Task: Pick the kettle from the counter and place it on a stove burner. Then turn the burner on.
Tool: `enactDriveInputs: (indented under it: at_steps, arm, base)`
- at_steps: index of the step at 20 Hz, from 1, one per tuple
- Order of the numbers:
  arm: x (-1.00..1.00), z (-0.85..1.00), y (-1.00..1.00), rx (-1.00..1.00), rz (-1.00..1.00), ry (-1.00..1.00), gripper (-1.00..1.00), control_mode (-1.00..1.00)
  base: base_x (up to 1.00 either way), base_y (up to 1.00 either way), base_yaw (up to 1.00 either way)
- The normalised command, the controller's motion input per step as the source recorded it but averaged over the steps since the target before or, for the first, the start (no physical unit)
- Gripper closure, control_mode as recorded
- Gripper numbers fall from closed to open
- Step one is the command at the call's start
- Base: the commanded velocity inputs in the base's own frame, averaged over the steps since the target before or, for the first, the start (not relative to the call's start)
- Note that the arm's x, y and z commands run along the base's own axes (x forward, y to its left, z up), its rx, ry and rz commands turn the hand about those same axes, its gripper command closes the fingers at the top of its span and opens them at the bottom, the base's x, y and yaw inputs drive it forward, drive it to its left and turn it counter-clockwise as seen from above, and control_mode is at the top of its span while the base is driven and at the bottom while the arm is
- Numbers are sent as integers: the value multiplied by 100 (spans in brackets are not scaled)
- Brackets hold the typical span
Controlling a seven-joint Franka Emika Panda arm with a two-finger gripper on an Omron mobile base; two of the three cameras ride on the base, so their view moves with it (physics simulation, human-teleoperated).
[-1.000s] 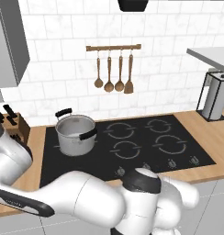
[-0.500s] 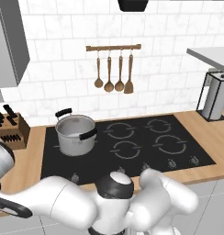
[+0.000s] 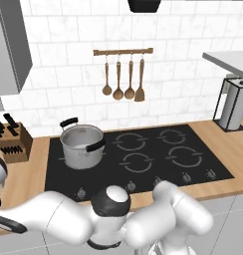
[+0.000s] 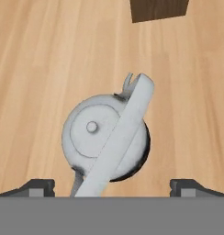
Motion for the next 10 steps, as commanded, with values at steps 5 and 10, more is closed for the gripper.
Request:
enactDriveInputs:
  at_steps: [5,10]
  arm:
    - [19,-33,0,0,0,0,-100,-100]
    - [18,-27,0,1,0,0,-100,-100]
  base:
    - [0,0,0]
    - [0,0,0]
